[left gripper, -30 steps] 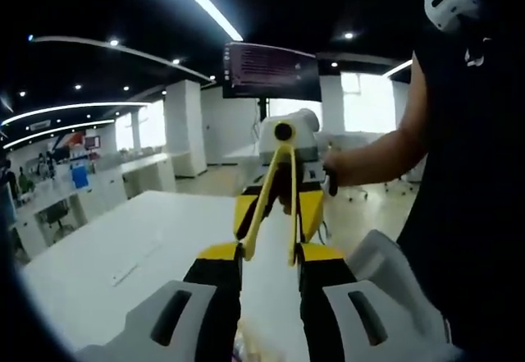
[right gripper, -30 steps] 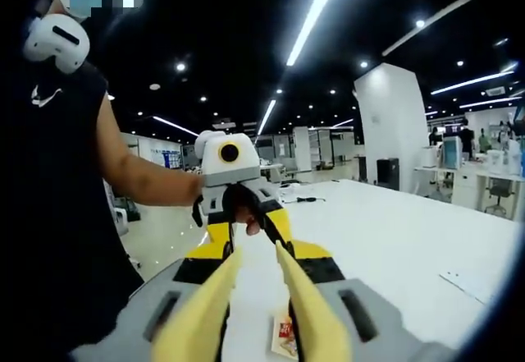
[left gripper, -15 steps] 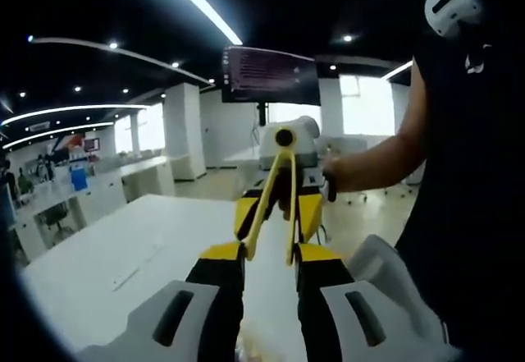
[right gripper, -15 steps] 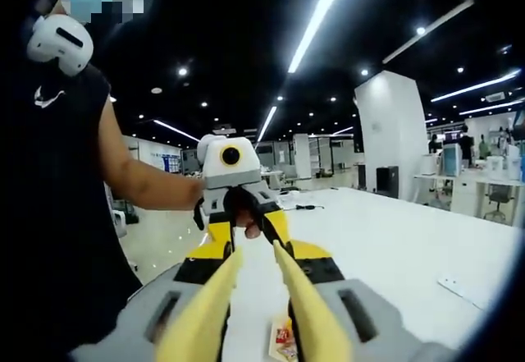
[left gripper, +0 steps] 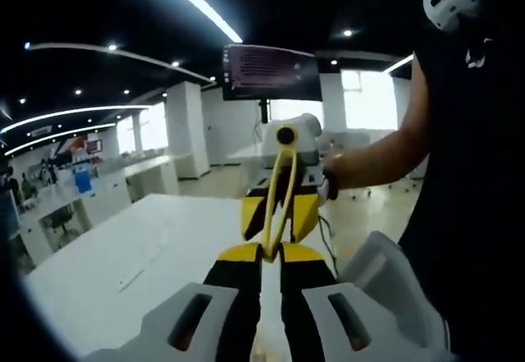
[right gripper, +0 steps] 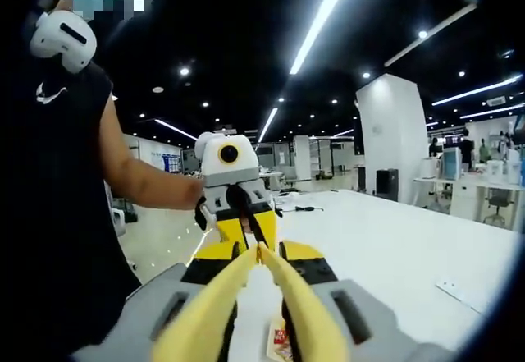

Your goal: Place the target food into the container with the food tongs after gripping and lifting it, then release it inside without dropping or visibly crushing the food.

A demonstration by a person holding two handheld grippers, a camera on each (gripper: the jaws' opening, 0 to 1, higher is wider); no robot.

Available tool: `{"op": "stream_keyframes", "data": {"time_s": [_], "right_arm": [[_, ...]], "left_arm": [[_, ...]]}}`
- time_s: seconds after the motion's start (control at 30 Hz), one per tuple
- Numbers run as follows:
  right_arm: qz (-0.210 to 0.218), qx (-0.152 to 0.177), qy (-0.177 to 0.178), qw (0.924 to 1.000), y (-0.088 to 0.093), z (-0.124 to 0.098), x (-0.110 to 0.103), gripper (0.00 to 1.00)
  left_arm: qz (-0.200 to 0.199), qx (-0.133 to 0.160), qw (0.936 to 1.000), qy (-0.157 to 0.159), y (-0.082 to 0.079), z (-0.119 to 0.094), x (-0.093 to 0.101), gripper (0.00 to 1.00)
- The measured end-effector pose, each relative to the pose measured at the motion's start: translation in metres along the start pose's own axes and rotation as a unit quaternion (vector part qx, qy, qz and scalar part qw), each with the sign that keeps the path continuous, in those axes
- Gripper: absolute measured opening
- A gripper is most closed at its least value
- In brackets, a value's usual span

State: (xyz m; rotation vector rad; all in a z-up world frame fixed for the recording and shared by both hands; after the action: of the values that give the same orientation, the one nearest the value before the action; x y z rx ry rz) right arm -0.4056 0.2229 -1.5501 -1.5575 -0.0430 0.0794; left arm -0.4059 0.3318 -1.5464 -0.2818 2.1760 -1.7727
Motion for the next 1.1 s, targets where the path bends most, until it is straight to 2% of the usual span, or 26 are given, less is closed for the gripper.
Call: {"op": "stream_keyframes", "data": {"time_s": [0.27, 0.53, 0.83, 1.1], "right_arm": [[0.027, -0.005, 0.009, 0.9996, -0.001, -0.003, 0.002, 0.21], [0.026, -0.001, 0.017, 0.9995, -0.005, -0.008, 0.003, 0.22], [0.026, -0.002, 0.02, 0.9995, -0.006, -0.012, 0.001, 0.16], [0.036, 0.001, 0.02, 0.9992, -0.006, -0.012, 0.001, 0.2]], "left_arm": [[-0.008, 0.001, 0.9999, -0.005, -0.001, -0.003, -0.002, 0.0], [-0.015, 0.002, 0.9999, -0.008, -0.003, -0.009, -0.005, 0.0], [-0.024, -0.001, 0.9997, -0.001, -0.003, -0.015, -0.006, 0.0], [-0.031, -0.002, 0.9995, 0.003, -0.002, -0.02, -0.007, 0.0]]}}
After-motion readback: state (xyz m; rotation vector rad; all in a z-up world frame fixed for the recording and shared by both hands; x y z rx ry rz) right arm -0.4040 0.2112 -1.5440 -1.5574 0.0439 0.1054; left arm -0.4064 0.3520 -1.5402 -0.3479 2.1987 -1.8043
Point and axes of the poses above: the point that each gripper's makers call its tool centre point, and the gripper's own axes: z roughly forward along the fingers, x roughly to its right, y roughly out of its underside, the point moved 6 cm from there along -z, roughly backward along the fingers, and after that the axes turned 11 degrees about -y, right-handed, at the moved point
